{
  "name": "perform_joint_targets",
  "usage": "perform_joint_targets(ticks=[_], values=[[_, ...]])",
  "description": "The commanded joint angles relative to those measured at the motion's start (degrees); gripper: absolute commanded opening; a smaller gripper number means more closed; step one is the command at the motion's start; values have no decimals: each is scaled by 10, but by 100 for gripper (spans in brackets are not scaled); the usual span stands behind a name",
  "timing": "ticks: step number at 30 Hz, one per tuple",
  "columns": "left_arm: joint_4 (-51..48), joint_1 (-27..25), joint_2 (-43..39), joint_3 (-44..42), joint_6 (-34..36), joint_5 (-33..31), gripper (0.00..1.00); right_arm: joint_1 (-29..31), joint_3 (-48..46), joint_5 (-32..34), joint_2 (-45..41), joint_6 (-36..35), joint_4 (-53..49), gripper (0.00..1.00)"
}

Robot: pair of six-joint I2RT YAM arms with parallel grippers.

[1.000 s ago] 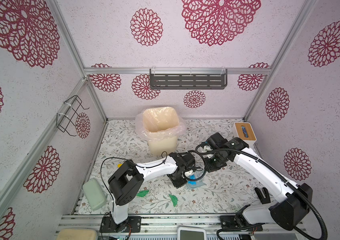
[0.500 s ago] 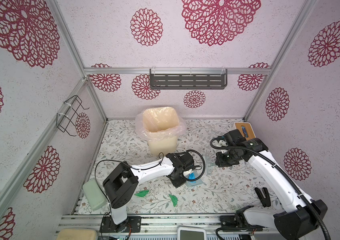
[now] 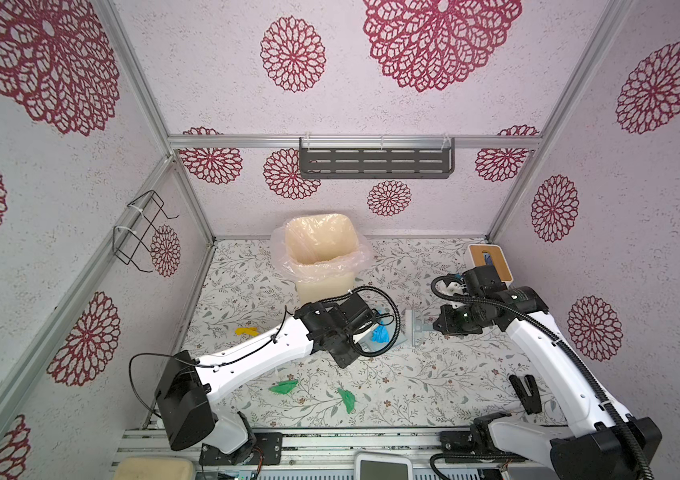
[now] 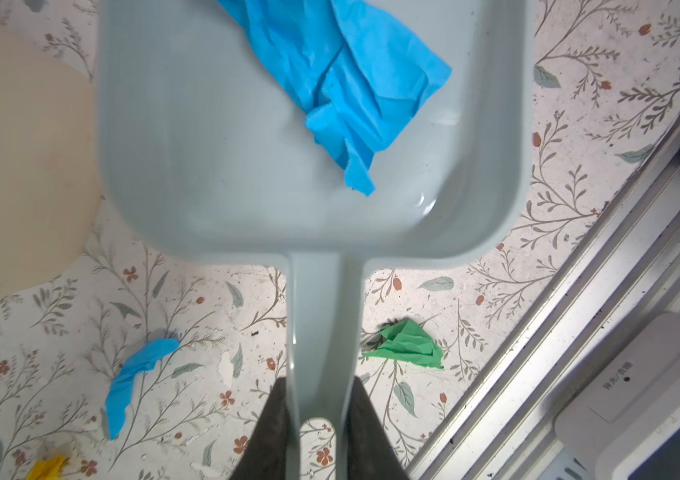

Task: Sweep away the paper scraps from the table
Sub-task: 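Lift the dustpan toward the bin with the left while the right draws the brush back, then tip the teal dustpan over the bin with the left gripper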

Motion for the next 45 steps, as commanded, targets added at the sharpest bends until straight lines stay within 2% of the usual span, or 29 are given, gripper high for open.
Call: perform_joint_targets(ticks=[1,9,13,19,27,31,35,38,43,45], values=[[-42,-1,-41,37,-12,-32,0,-11,-6,-36,-23,9,19,0],[-120,8,-92,117,-23,-72,0,-26,-22,-56,-36,7,30,0],[-161,36,-100,160,-27,-78,0,-32,-24,-61,-38,5,30,0],[-204,122,-118,219,-18,-72,0,-42,-22,-66,-44,-3,23,0],[-220,284,-119,279,30,-66,0,-56,-26,-76,-49,-9,21,0],[-223,353,-93,318,66,-45,0,-61,-26,-80,-51,-12,17,0],[-242,394,-44,373,92,-31,0,-65,-25,-83,-52,-15,12,0],[-252,403,-6,405,118,-35,0,-67,-25,-83,-54,-15,10,0],[-268,401,55,438,155,-97,0,-72,-28,-84,-57,-15,4,0],[-263,400,65,444,164,-96,0,-72,-30,-85,-55,-15,5,0]])
